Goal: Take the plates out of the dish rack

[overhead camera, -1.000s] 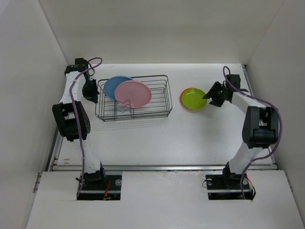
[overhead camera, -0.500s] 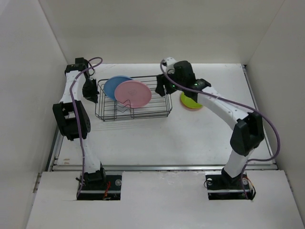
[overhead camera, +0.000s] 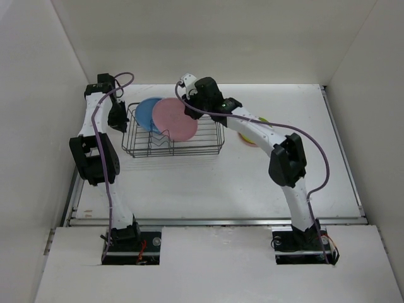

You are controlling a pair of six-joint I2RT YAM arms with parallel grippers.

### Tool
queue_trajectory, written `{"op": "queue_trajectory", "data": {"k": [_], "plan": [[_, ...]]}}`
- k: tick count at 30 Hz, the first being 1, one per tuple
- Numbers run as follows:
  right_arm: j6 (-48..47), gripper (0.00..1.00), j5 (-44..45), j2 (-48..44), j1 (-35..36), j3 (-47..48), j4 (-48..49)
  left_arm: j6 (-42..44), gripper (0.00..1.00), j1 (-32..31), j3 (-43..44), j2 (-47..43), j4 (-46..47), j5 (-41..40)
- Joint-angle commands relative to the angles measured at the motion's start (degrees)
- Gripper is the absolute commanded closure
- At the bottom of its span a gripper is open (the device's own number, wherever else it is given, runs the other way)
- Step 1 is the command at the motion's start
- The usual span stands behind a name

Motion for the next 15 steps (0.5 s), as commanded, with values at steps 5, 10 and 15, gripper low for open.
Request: {"op": "queue_trajectory", "data": {"k": [5, 10, 15], "plan": [[-0.1, 1.00, 7.9, -13.5, 1.9, -6.5, 8.9, -0.9, 1.00, 0.6, 2.0, 0.0, -1.1, -1.6], [0.6, 1.00, 10.7, -19.2, 1.9, -9.6, 15.5, -0.9, 1.00, 0.6, 1.5, 0.0, -1.1, -1.6], [14.1, 1.00, 5.2, -21.9, -3.5, -4.5, 6.9, -0.9, 1.00, 0.6, 1.5, 0.0, -1.1, -2.1]]}}
